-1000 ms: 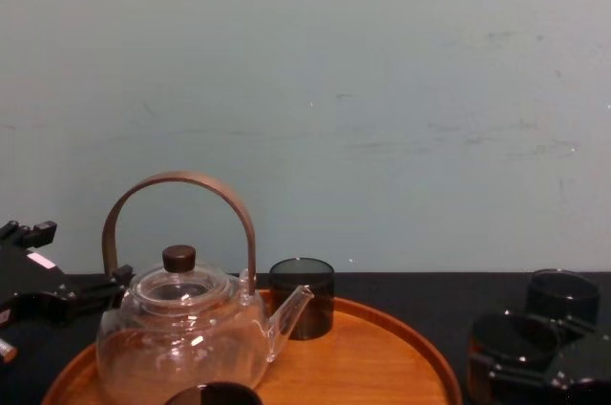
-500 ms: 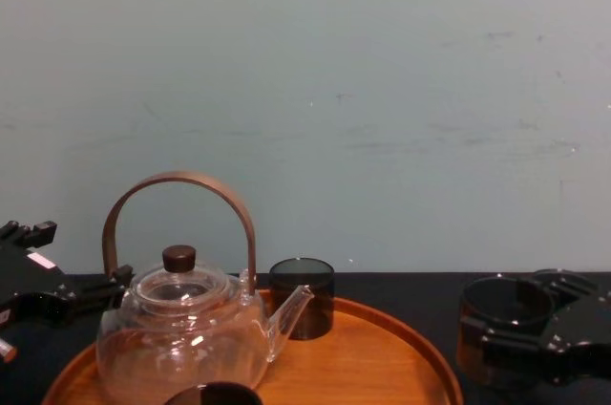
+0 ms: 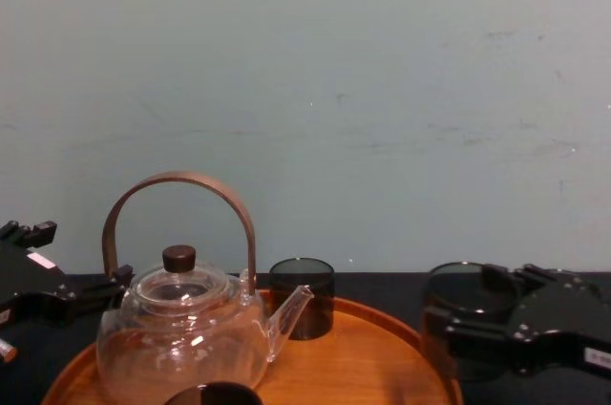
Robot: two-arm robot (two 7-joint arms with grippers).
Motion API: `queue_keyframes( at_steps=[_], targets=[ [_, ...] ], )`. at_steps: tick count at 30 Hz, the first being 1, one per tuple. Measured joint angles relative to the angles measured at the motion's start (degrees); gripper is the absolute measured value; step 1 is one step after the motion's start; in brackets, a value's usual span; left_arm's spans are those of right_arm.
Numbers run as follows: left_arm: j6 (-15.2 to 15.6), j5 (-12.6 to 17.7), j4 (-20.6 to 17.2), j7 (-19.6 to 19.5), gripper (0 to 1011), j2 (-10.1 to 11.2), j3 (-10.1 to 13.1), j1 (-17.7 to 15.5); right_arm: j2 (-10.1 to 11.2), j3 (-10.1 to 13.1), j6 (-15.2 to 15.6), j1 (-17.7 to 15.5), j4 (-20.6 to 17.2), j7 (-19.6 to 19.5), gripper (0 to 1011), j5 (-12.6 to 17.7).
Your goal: Pick up the glass from the table and place it on the tray.
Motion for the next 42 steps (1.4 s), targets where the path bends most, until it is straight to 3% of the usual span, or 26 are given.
queue_keyframes(
  at_steps=[25, 42],
  targets=[
    [0.00, 0.00, 0.00, 0.00, 1009, 0.00, 0.00, 0.00, -3.57, -6.20, -1.78, 1.94, 2.99, 1.87, 905, -1.02],
    [0.00, 0.00, 0.00, 0.00, 1010, 0.00, 0.00, 0.00, -4.50, -7.74, -3.06, 2.51, 5.36, 2.75, 905, -1.08]
  ],
)
